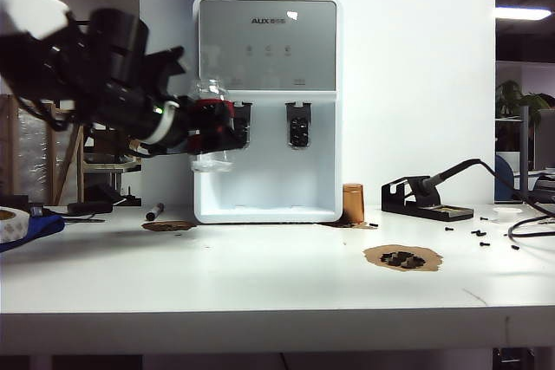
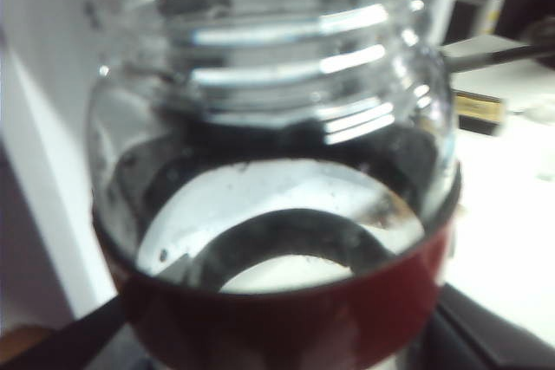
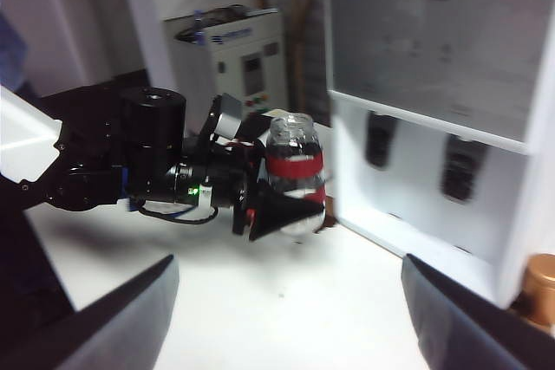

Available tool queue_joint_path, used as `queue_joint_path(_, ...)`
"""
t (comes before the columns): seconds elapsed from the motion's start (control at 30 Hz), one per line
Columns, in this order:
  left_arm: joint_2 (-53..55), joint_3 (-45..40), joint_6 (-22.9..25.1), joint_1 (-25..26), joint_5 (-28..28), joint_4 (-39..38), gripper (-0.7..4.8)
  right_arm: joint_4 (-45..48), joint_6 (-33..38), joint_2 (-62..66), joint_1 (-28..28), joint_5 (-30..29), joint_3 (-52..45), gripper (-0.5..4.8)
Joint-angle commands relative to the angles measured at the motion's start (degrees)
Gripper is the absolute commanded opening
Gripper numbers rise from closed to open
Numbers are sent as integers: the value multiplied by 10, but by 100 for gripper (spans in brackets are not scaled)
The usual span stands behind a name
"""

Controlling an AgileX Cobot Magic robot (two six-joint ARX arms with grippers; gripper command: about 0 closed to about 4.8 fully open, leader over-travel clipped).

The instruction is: Pick up the water bottle with two loops of red belts, then reach the front water dispenser and gently press the gray-black baffle horizontally to get a little water.

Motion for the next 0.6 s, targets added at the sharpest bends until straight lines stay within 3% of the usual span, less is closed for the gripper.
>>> queue_joint_path(0.03,-46,-54,3,-6,70,17,-4,3,5,-3,2,-18,2,413)
queue_joint_path(0.3,-59,-128,66,-32,133,39,-5,-15,8,-10,2,-62,2,413)
queue_joint_path(0.6,-15,-146,66,-78,140,86,-5,-34,5,-28,2,-62,2,413)
